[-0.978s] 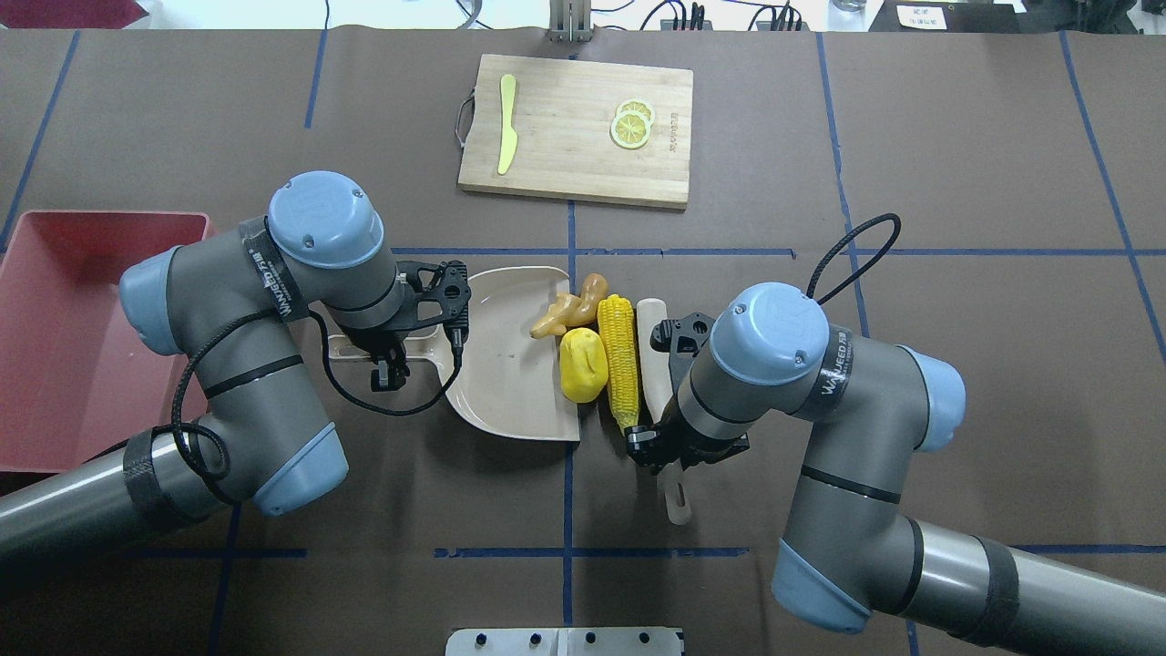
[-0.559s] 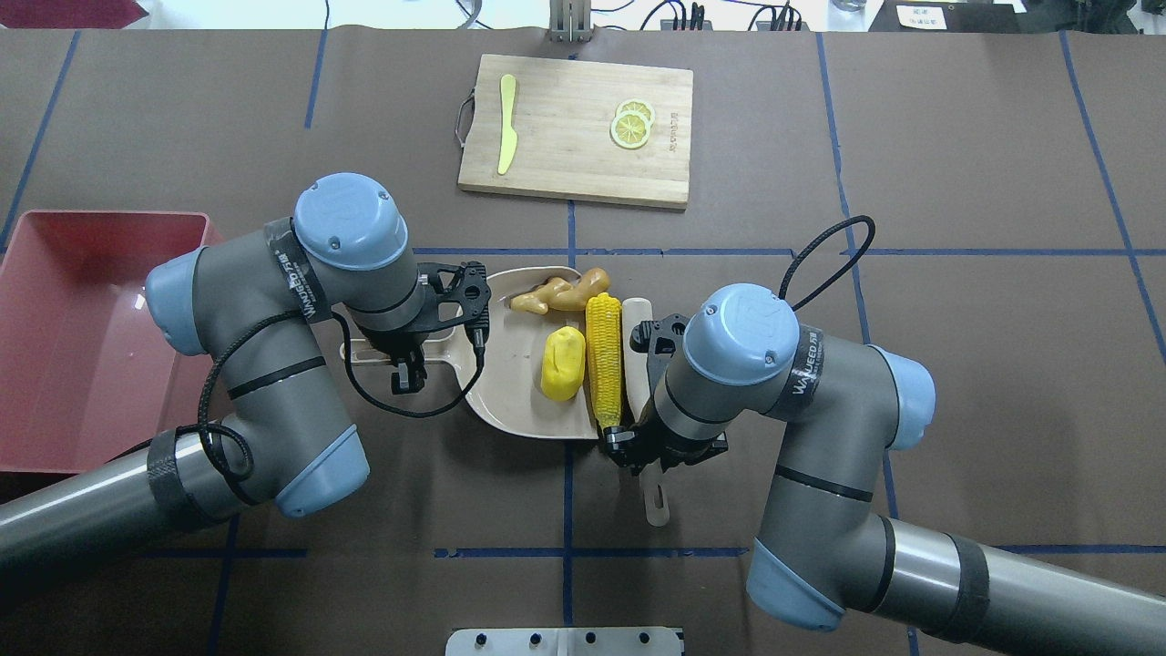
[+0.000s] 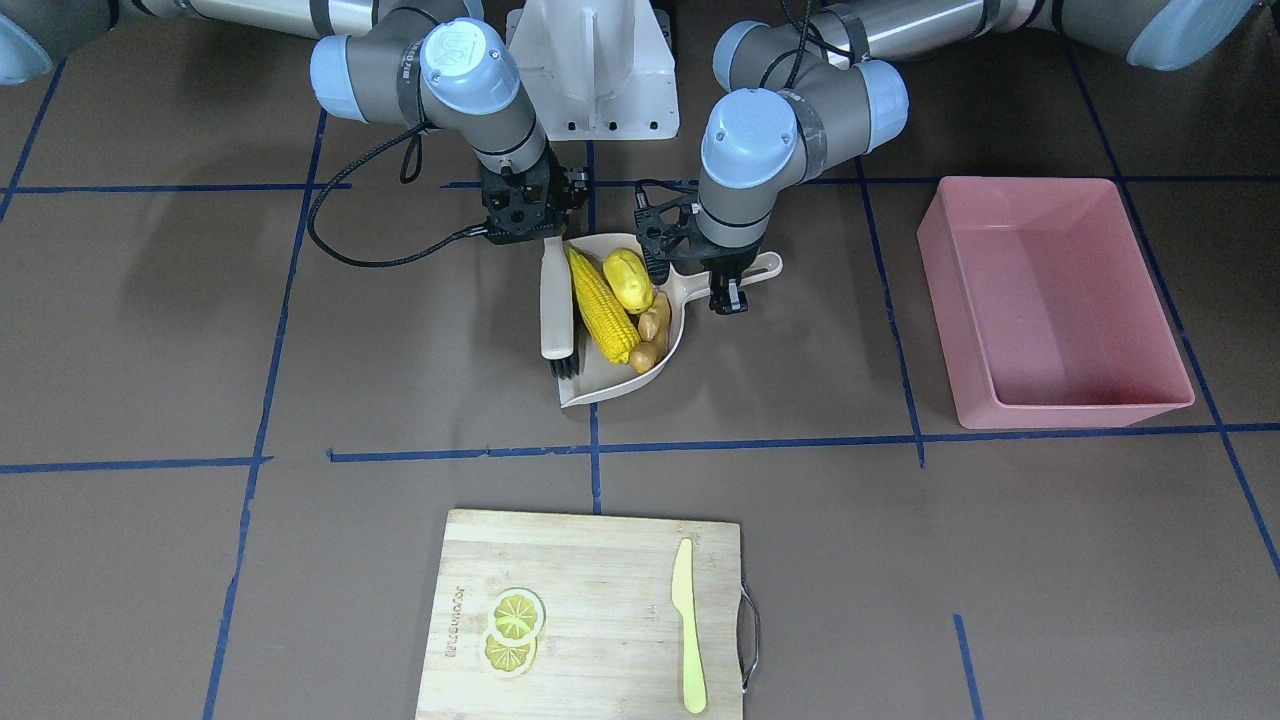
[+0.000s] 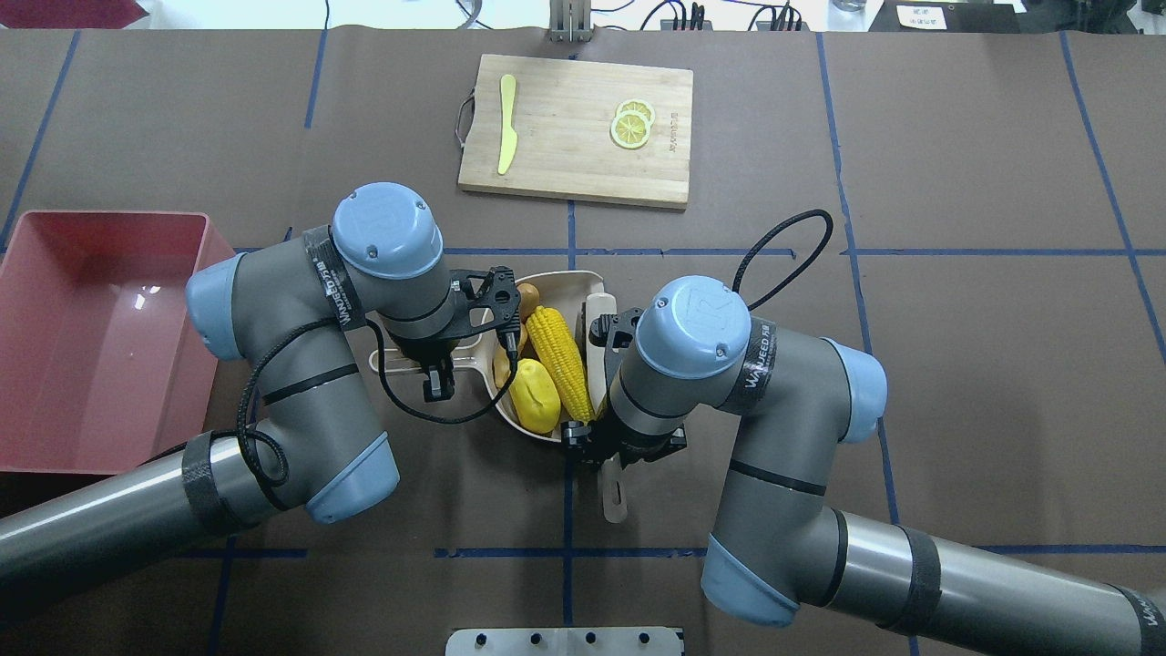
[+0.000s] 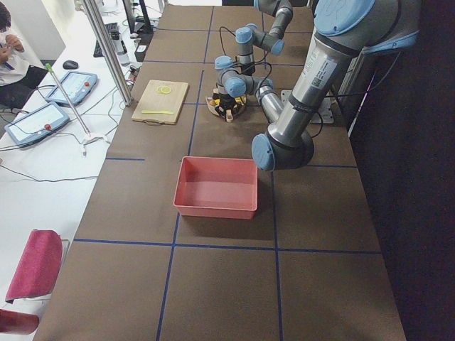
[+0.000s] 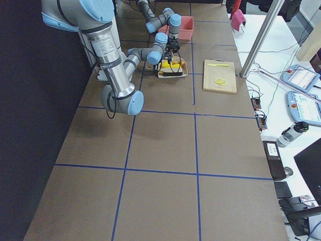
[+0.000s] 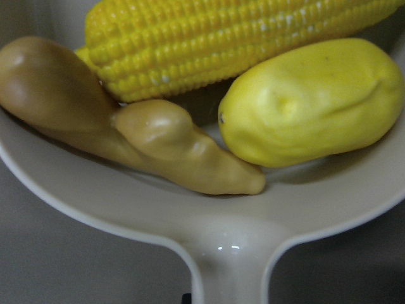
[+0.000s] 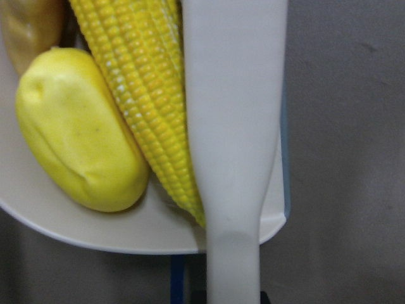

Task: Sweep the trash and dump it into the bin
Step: 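Sweep the corn, squash and ginger into the dustpan with the right gripper's brush, then lift the dustpan toward the pink bin with the left gripper while the right withdraws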

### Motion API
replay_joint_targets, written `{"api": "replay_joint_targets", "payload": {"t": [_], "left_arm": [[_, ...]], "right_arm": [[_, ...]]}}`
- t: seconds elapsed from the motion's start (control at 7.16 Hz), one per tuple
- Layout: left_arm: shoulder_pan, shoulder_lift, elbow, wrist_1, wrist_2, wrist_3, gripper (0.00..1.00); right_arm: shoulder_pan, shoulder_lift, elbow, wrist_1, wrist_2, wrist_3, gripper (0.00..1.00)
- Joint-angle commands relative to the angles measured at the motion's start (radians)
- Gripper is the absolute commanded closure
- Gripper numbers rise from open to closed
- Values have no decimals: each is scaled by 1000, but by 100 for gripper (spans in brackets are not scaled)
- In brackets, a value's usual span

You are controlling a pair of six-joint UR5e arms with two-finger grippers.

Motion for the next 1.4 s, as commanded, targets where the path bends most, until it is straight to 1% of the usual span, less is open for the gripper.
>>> {"api": "replay_joint_targets", "payload": {"t": [0.0, 0.14, 0.28, 0.42, 0.56, 0.7, 0.84, 0.98, 1.12, 1.26], "left_arm": [[2, 47, 1, -128, -1, -3, 82], [0, 65, 0, -170, -2, -12, 82], [0, 67, 0, -173, -4, -17, 82], [-4, 67, -9, -173, -5, -18, 82], [-15, 67, -15, -173, -7, -20, 82], [-33, 67, -44, -175, -13, -43, 82], [-59, 74, -95, -170, -14, -48, 82], [-89, 108, -141, -165, -16, -55, 82], [-160, 125, -156, -159, -93, -48, 82], [-248, 162, -166, -162, -200, -46, 81]], "right_arm": [[43, -14, 19, -3, 11, 0, 100], [67, -17, 24, -3, 24, 0, 100], [87, -22, 45, -9, 36, 0, 100], [119, -64, 112, -15, 57, 0, 100], [154, -159, 225, -15, 74, 0, 100], [203, -240, 295, -15, 85, -2, 100], [257, -335, 342, -15, 85, -12, 100], [309, -439, 378, -9, 84, -43, 100], [352, -551, 413, -7, 90, -157, 100], [423, -666, 430, -3, 132, -290, 100]]}}
